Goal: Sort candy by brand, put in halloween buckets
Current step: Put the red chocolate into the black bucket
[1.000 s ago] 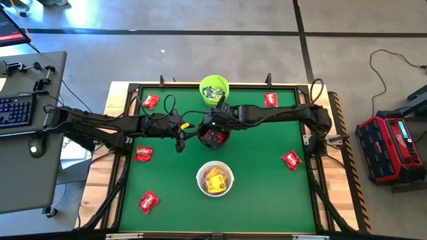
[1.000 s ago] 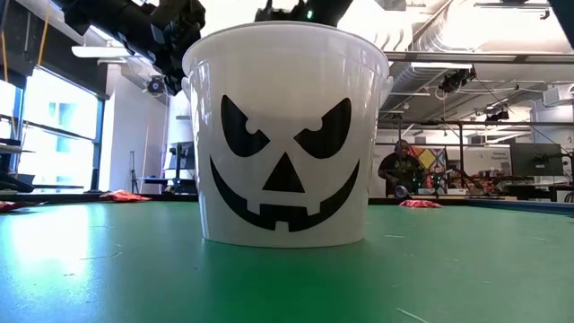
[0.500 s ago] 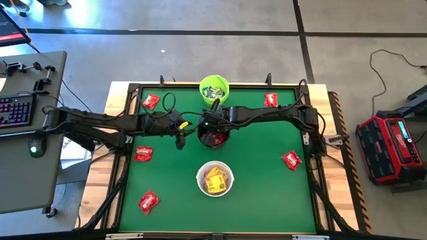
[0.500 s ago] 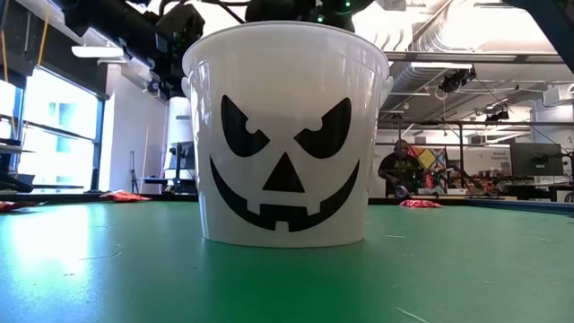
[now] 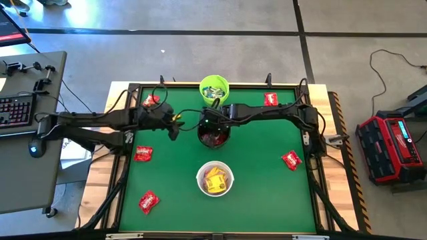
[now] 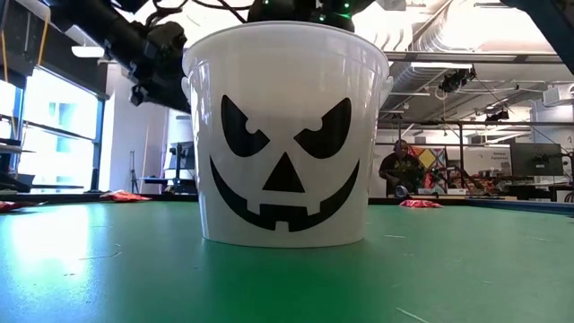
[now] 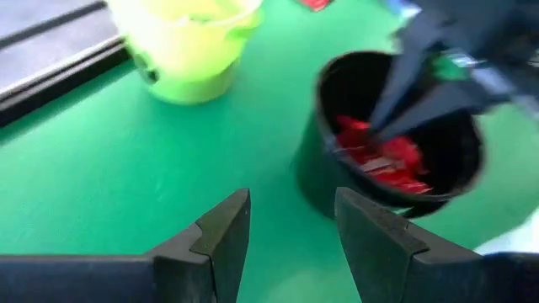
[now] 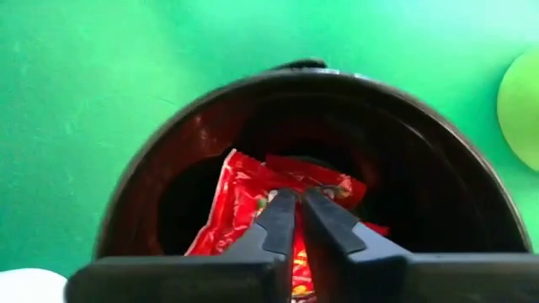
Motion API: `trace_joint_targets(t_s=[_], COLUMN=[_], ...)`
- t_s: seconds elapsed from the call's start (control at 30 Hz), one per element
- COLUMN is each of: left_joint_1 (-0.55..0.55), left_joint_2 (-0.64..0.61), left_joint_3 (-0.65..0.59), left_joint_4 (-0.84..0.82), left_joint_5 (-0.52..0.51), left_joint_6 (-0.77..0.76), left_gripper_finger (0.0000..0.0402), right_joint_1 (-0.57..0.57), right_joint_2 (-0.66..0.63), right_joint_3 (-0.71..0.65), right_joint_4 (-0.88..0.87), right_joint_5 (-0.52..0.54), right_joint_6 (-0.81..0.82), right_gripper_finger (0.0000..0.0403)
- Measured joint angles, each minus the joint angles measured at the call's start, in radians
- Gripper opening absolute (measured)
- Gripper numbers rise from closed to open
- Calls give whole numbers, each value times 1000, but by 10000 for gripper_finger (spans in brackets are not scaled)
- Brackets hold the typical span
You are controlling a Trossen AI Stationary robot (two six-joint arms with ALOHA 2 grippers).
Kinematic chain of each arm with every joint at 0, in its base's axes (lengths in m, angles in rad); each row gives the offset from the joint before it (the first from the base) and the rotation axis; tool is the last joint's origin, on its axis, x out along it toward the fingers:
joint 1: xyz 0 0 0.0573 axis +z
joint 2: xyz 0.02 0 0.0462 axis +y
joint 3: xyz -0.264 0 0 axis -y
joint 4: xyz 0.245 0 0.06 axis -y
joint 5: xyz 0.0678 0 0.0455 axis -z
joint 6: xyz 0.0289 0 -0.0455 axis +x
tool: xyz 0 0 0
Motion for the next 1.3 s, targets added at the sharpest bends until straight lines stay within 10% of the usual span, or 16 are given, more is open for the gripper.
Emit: trace_joint_targets(t_s=[0.43,0.73,1.3], left_joint_1=[189,365,577], left_joint_2=[-2,4,298], left_joint_3=[0,5,183], left_joint_4=[-130,-204,-507], left_joint_5=[62,141,82], left_joint_6=[6,67,221], left_gripper_finger=[165,165,158], right_joint_1=[-8,-28,-42], right_joint_2=[0,-12,-346], right_joint_3=[181,253,-161], right_joint_4=[-158,-243,139], right_joint_5=[0,148,161], right_joint_6=[4,-98,-4], right_gripper_finger=[163,13,1])
